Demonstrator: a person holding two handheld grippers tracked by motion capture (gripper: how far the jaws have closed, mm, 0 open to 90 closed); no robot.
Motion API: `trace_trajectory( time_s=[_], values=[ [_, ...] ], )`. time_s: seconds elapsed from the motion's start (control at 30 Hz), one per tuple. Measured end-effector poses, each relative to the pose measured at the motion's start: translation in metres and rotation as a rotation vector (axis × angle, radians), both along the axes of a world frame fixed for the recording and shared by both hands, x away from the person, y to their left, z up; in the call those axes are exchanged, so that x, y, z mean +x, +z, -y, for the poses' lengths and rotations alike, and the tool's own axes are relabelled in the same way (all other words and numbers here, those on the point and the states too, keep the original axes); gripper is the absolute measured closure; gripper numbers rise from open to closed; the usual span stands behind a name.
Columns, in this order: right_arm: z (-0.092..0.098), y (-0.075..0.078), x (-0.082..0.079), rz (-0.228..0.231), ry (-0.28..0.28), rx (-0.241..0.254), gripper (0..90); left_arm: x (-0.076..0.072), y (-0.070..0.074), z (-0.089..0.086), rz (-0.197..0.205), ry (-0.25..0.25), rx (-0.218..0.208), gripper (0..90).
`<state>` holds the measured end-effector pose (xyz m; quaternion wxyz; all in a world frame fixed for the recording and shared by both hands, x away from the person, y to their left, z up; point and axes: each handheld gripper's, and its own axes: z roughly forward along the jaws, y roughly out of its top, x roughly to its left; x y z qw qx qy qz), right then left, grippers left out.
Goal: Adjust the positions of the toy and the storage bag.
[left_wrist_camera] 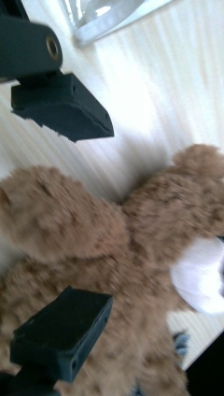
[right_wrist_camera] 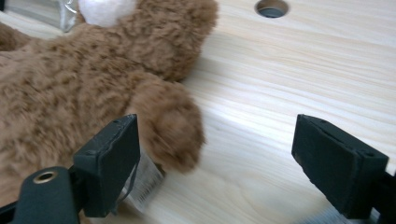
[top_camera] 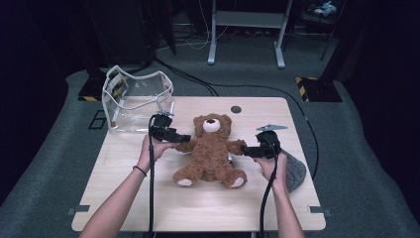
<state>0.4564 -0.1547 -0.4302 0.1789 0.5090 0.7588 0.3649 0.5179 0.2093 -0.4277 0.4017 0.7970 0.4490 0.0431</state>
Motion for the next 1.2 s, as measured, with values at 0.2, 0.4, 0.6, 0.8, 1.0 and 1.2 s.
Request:
trace_trajectory(
  time_s=[0.2,0.4,0.6,0.8,1.0,1.2],
  values=[
    [0.021,-0.01,-0.017,0.001,-0.065,-0.02,1.5,0.0,0.018,0.017,-0.004,0.017,-0.007,7.1],
    [0.052,-0.037,-0.028,-0.038,-0.134,0.002,0.0,0.006,0.02,0.039,-0.047,0.008,0.003,2.7],
    [0.063,-0.054,-0.035,-0.074,-0.142,0.016,0.0,0.011,0.016,0.065,-0.07,-0.029,0.044,3.6],
    [0.058,-0.052,-0.037,-0.051,-0.114,0.036,0.0,0.014,0.01,0.079,-0.083,-0.061,0.084,5.2],
    [0.044,-0.037,-0.034,-0.029,-0.069,0.048,0.0,0.009,0.013,0.068,-0.055,-0.062,0.086,6.4],
    [0.018,-0.02,-0.02,-0.002,0.0,0.048,3.9,-0.002,0.018,0.042,0.001,-0.04,0.114,10.9]
  ],
)
